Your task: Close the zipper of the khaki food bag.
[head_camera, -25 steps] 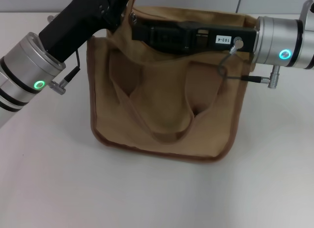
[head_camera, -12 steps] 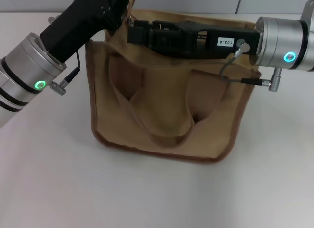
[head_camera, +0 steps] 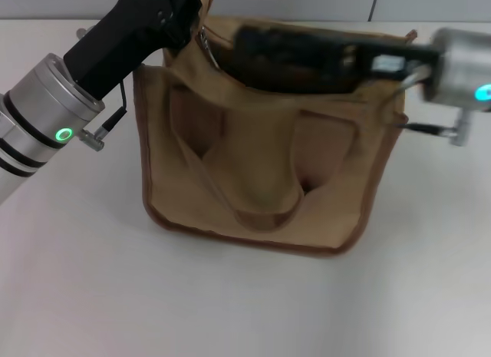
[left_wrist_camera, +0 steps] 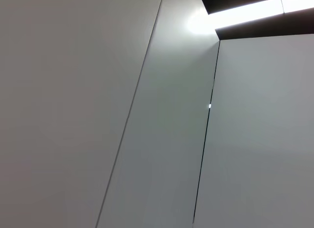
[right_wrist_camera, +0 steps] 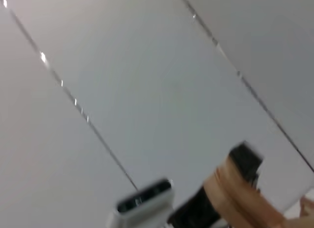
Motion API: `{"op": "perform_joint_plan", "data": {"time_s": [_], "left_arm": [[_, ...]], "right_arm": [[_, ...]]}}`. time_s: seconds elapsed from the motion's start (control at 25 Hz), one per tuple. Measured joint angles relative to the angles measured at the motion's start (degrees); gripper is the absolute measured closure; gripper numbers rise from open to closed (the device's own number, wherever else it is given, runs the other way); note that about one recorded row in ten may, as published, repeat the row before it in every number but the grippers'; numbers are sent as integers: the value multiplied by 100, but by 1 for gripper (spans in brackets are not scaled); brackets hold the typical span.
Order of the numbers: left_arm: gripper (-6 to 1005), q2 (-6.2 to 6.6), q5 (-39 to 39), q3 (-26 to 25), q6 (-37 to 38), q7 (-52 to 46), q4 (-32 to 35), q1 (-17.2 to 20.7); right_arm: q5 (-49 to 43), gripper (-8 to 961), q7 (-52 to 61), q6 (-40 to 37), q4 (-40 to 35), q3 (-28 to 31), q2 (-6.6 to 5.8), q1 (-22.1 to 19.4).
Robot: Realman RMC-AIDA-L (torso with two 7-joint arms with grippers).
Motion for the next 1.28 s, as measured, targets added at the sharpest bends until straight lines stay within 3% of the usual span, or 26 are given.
{"op": "perform_joint_plan", "data": {"time_s": [0.04, 0.08, 0.24, 0.32, 0.44, 0.6, 0.64, 0.76, 0.8, 0.84, 0.88, 1.08, 1.28], "left_arm": [[977, 2, 0, 0, 9, -9, 0, 1], [977, 3, 0, 0, 17, -14, 0, 0], [978, 5, 0, 0, 102, -24, -11, -33], [978, 6, 0, 0, 121, -27, -34, -64], [978, 7, 0, 33, 132, -28, -55, -119], [978, 2, -1, 205, 160, -30, -107, -209], [977, 2, -1, 227, 167, -30, -118, -220], [977, 0, -1, 261, 191, -32, -131, -233], [977, 0, -1, 270, 194, -32, -140, -236], [977, -1, -1, 282, 195, -32, -157, -238], [977, -1, -1, 286, 198, -33, -170, -241], [977, -1, 0, 295, 287, -34, -202, -238], [978, 3, -7, 297, 400, -34, -197, -238]], "right_arm": [[3, 195, 499, -240, -118, 217, -154, -99], [3, 195, 499, -240, -118, 217, -154, -99], [-53, 195, 1251, -621, -231, 293, -494, -170], [-175, 195, 1310, -701, -244, 269, -591, -170], [-564, 196, 1228, -644, -295, 260, -565, -169], [-946, 196, 831, -611, -432, 260, -375, -86], [-1076, 196, 699, -634, -571, 261, -276, -19], [-1136, 196, 692, -745, -639, 265, -248, 74], [-1143, 196, 762, -825, -634, 273, -269, 127], [-1138, 195, 1066, -1059, -528, 323, -379, 273], [-1138, 195, 1066, -1059, -528, 323, -379, 273], [-1101, 195, 1941, -1357, -366, 476, -739, 509], [-1109, 197, 2480, -1336, -307, 511, -920, 599]]}}
